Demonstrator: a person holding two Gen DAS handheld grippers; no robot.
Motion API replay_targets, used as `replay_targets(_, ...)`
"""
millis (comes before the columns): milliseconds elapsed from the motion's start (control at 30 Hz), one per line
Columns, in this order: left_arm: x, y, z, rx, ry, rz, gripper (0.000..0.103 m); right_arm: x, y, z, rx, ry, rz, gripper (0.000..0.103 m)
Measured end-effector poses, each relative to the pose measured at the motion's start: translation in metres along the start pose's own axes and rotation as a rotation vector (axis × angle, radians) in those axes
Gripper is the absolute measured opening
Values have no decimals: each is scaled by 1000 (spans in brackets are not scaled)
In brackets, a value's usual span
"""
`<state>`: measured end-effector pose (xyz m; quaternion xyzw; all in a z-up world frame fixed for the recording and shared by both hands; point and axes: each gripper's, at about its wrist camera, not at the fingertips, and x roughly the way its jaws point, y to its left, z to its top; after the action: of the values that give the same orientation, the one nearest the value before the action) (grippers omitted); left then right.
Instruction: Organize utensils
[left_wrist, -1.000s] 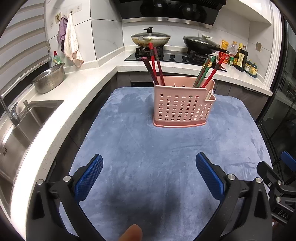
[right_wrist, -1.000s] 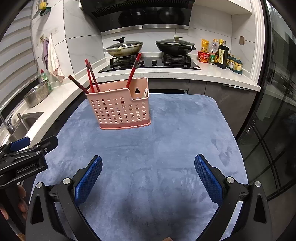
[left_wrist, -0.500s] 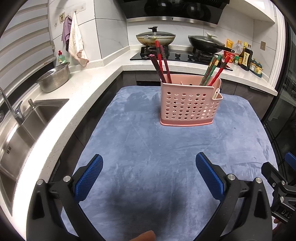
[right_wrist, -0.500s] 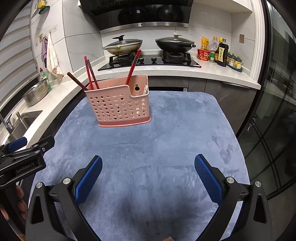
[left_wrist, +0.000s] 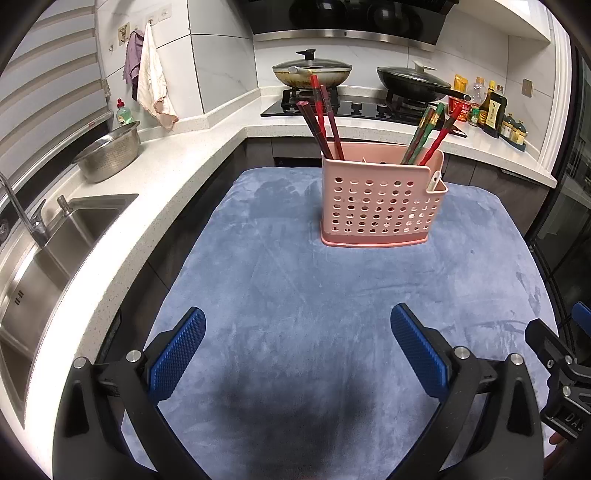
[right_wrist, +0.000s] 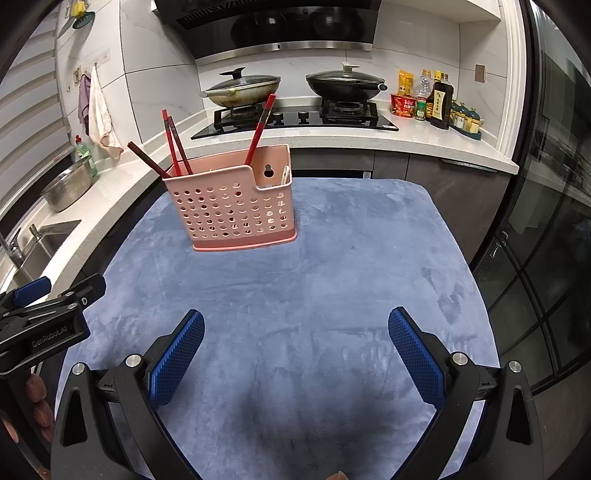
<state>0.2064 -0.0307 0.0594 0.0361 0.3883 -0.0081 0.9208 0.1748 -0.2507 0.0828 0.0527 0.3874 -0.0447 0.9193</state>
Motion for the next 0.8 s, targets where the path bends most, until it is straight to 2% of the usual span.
replay_targets(800, -1, -2, -1, 4, 0, 1, 96, 1, 1, -1, -2, 0, -2, 96)
